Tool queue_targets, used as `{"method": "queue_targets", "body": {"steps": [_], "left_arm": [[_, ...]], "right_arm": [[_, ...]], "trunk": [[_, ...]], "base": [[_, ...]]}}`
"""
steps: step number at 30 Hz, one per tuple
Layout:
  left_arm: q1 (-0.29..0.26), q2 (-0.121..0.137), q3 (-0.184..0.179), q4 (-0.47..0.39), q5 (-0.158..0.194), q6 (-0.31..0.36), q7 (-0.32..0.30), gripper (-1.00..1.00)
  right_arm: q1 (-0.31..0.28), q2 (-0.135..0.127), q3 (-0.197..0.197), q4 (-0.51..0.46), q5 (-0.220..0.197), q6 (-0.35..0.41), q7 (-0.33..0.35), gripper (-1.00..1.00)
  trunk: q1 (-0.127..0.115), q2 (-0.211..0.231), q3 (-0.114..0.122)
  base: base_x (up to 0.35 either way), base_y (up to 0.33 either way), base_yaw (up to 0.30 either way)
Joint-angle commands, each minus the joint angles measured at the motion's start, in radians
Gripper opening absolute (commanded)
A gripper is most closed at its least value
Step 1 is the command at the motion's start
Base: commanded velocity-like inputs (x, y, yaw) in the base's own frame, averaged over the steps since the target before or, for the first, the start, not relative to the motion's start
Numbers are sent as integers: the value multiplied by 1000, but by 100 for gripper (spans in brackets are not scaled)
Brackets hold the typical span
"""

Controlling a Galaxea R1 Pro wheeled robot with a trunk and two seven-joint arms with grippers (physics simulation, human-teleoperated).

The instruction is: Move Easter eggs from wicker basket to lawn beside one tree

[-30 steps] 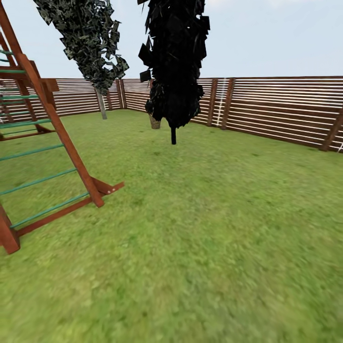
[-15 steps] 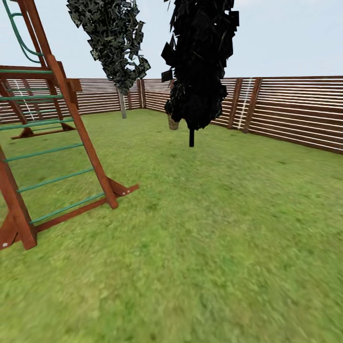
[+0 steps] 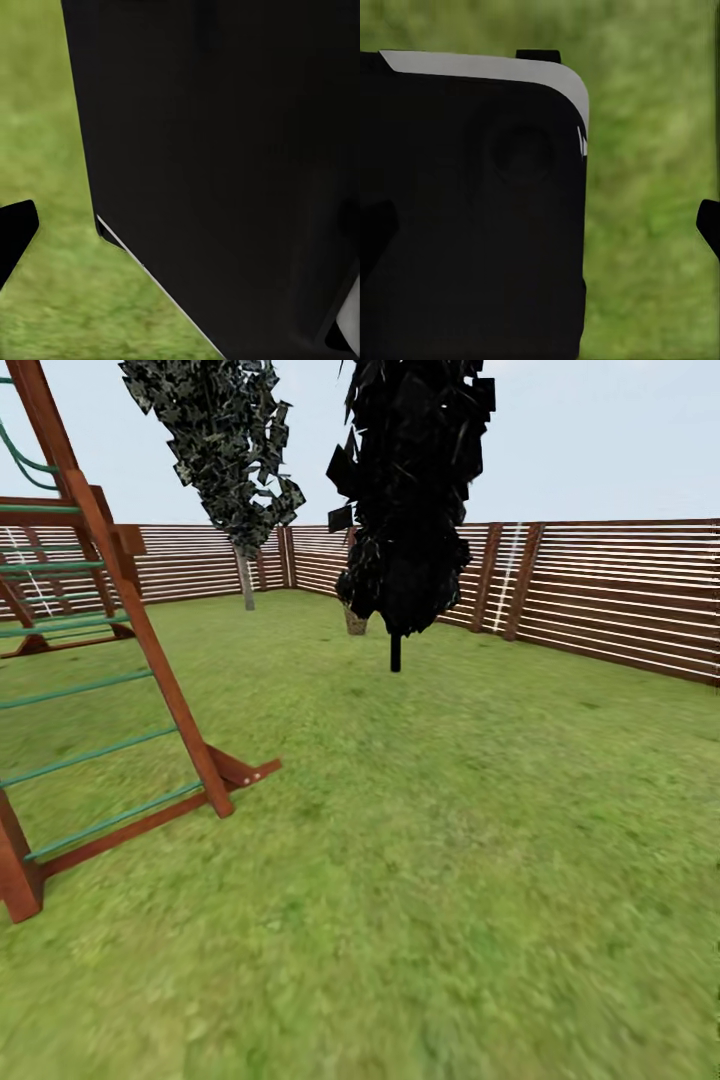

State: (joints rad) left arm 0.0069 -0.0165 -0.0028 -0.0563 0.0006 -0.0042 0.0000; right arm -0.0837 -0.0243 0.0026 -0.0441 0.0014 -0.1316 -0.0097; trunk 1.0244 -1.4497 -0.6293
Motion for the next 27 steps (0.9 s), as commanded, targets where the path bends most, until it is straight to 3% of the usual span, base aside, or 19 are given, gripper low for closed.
{"method": "queue_targets", "body": {"steps": [1,27], "left_arm": [[1,0,0,-2,0,0,0,100],[1,0,0,-2,-1,0,0,100]], "right_arm": [[-1,0,0,1,0,-3,-1,100],[-1,-3,0,1,0,-3,-1,100]], "trunk": [[1,0,-1],[1,0,-1]], "base": [[340,0,-182],[340,0,-10]]}}
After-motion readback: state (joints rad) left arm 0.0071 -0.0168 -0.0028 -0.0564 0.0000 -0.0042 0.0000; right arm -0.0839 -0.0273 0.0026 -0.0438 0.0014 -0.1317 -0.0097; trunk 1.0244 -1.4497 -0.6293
